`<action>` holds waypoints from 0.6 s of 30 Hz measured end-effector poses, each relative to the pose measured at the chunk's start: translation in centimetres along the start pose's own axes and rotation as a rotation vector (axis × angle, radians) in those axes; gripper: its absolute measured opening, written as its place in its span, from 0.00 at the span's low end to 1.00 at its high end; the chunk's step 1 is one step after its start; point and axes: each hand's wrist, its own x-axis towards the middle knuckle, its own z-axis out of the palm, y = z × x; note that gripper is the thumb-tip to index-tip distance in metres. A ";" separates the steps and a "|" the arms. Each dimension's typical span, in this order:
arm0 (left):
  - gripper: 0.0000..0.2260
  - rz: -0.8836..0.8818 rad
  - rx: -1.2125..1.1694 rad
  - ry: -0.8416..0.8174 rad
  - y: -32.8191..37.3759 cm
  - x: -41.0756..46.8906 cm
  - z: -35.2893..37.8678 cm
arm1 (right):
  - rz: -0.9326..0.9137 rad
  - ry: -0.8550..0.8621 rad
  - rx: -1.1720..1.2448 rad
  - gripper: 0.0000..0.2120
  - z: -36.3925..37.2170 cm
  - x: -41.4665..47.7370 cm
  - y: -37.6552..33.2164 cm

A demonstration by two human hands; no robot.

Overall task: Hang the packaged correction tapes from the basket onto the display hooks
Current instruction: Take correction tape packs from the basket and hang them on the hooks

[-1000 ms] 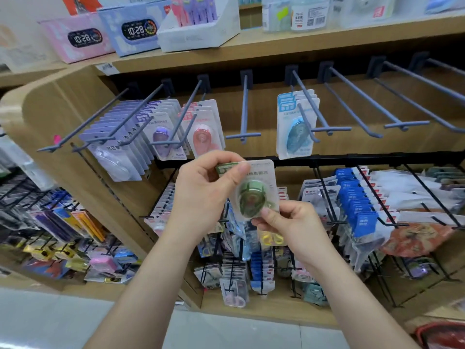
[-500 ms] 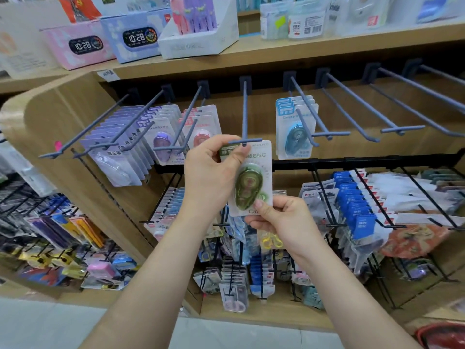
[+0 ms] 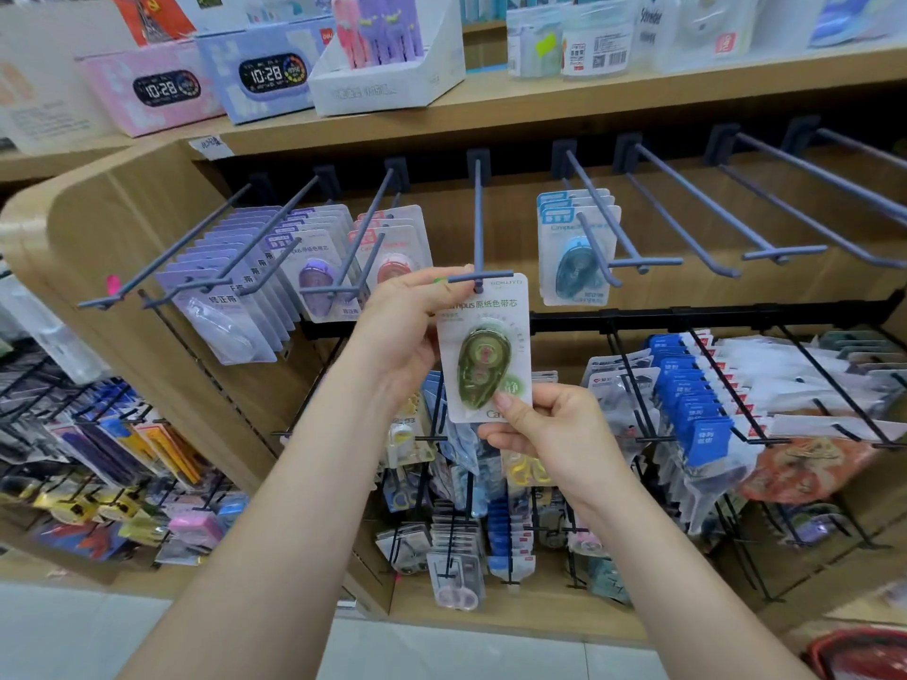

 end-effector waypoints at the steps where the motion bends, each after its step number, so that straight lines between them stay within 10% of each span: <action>1: 0.08 0.013 0.013 0.022 -0.2 0.1 0.1 | 0.001 -0.003 -0.001 0.06 0.0 0.0 0.0; 18: 0.08 0.085 0.503 0.062 -5.5 -2.0 -1.9 | -0.092 0.058 -0.118 0.09 0.2 1.9 -0.8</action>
